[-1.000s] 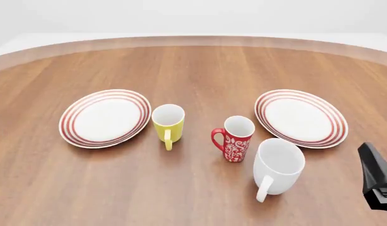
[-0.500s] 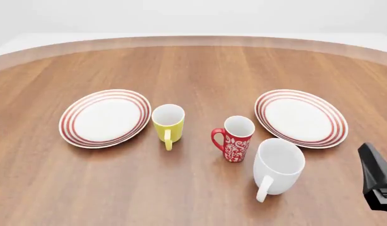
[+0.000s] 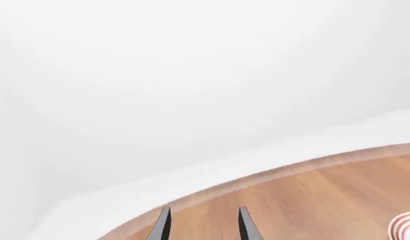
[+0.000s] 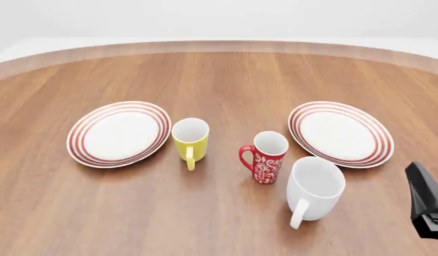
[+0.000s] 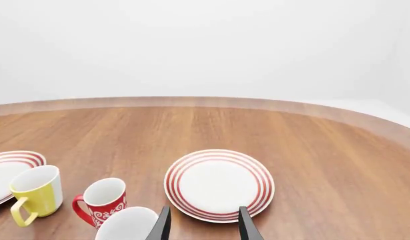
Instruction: Put the red mug on the left plate.
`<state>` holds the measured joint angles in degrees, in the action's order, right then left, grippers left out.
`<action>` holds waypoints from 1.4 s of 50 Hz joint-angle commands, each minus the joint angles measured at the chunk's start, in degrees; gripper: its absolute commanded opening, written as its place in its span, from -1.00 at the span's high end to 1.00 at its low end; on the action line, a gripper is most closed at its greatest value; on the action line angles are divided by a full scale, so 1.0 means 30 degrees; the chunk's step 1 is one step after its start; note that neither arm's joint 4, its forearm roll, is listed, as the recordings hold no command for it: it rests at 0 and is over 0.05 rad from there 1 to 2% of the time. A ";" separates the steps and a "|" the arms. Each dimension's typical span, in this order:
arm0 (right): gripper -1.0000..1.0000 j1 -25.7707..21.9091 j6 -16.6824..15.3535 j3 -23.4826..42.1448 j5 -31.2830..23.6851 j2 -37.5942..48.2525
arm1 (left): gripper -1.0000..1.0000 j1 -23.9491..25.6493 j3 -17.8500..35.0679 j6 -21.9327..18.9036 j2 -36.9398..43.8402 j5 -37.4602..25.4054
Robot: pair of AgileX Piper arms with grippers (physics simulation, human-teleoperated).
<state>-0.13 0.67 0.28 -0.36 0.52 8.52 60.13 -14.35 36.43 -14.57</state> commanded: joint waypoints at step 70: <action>-1.00 -0.0040 -0.0007 -0.0016 0.0227 0.0204 | -1.00 0.6919 0.8240 -0.7696 1.2235 -0.5344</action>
<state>-0.24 0.66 0.24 0.27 1.11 27.02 85.26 -37.96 71.69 -29.28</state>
